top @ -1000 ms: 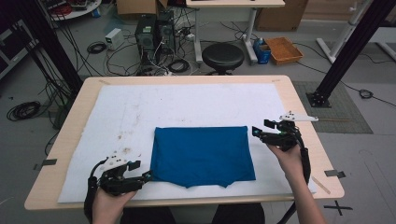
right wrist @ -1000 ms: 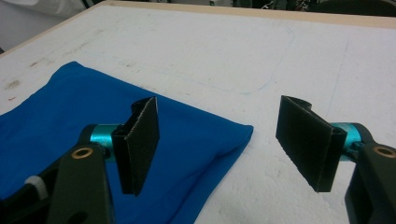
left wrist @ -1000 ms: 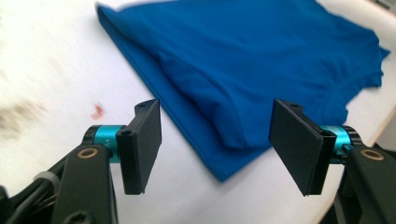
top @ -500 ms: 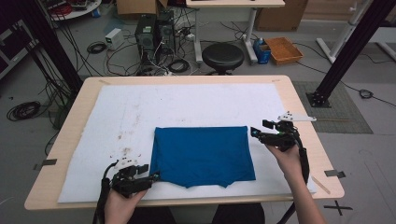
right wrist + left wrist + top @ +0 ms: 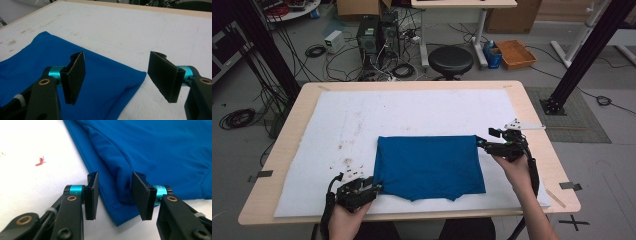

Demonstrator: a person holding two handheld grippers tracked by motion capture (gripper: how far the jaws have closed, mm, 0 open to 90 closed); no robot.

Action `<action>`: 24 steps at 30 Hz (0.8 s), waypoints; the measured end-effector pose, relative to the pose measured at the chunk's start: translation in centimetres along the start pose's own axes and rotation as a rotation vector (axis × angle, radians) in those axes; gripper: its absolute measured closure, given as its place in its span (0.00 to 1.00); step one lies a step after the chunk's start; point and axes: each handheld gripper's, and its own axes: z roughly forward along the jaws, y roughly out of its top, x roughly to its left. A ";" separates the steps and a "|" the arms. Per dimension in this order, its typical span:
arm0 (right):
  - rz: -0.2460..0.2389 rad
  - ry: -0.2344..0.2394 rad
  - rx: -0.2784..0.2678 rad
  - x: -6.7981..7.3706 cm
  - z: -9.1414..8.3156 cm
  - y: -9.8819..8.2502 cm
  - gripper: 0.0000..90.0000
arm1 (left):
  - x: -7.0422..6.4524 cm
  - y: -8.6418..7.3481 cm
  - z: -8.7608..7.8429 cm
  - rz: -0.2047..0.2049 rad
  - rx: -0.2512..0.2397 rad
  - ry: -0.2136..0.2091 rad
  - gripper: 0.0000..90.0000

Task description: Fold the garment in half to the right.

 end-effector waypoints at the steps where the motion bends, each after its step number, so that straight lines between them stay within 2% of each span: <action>1: -0.006 0.002 0.001 0.1 0.1 0.0 0.34 | -0.1 0.0 0.0 0.005 0.000 0.004 0.64; 2: -0.006 0.002 0.004 0.3 0.2 0.1 0.34 | -0.2 0.0 0.0 0.019 0.003 0.011 0.64; 7: -0.016 0.008 0.001 0.8 0.5 0.4 0.34 | -0.4 0.0 0.1 0.031 0.000 0.028 0.68; 11: -0.030 0.021 -0.003 1.8 1.0 0.9 0.34 | -0.8 -0.1 0.3 0.040 -0.004 0.014 0.82; 14: -0.057 0.044 -0.007 2.8 1.6 1.5 0.35 | -1.0 -0.1 0.4 0.046 -0.009 0.014 0.85; 19: -0.078 0.094 -0.001 4.7 3.2 2.8 0.39 | -1.0 0.0 0.4 0.048 -0.012 0.012 0.89; 24: -0.106 0.120 0.028 6.3 5.4 4.1 0.41 | -0.9 0.0 0.4 0.042 -0.015 0.008 0.90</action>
